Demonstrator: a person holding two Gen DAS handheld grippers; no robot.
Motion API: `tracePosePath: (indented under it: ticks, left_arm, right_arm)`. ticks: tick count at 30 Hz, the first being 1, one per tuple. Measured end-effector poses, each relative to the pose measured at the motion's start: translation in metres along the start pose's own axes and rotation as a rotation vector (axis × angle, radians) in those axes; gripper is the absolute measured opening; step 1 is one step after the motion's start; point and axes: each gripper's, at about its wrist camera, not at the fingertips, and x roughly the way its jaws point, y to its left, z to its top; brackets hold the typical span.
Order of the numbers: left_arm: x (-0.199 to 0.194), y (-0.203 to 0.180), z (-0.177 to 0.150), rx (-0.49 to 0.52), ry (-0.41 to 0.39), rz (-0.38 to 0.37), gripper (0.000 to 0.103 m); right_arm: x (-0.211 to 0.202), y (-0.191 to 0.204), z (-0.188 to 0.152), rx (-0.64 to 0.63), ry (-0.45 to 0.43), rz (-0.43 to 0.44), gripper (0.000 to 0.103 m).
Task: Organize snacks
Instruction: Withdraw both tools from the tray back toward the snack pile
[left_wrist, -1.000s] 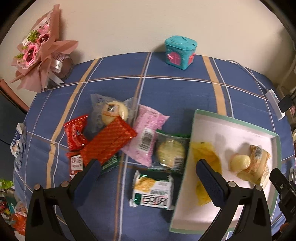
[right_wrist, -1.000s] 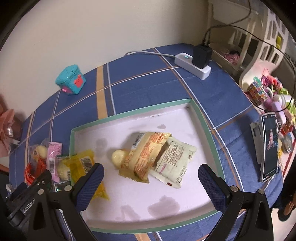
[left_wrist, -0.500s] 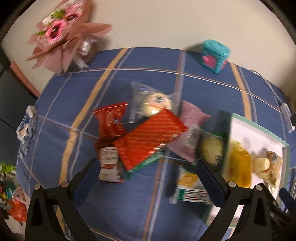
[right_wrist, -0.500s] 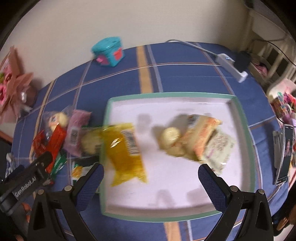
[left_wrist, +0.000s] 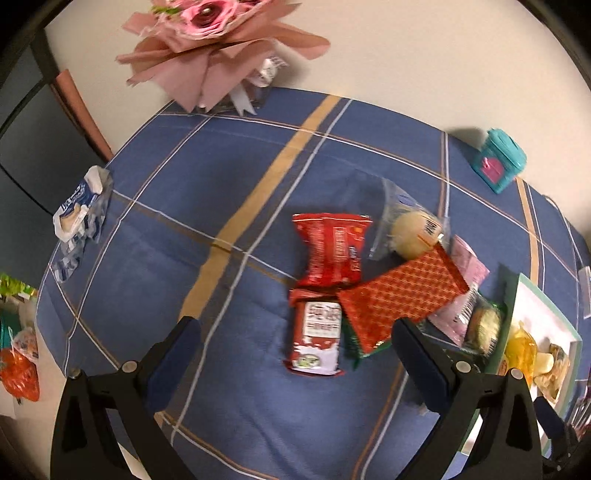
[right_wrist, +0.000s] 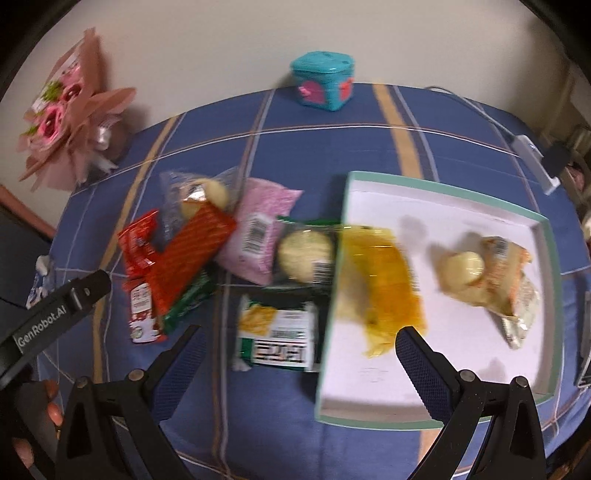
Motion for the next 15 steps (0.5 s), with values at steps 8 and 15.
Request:
tracePosePath:
  ticks: [8,15]
  left_arm:
    - [0.012,0.020,0.005,-0.030,0.022,-0.005,0.103]
    - [0.034,0.011,0.004,0.011,0.082,-0.030,0.103]
  right_arm:
    - [0.020,0.020,-0.001,-0.018,0.031,0.030,0.103]
    - [0.041,0.024,-0.004,-0.012,0.088,0.064,0.103]
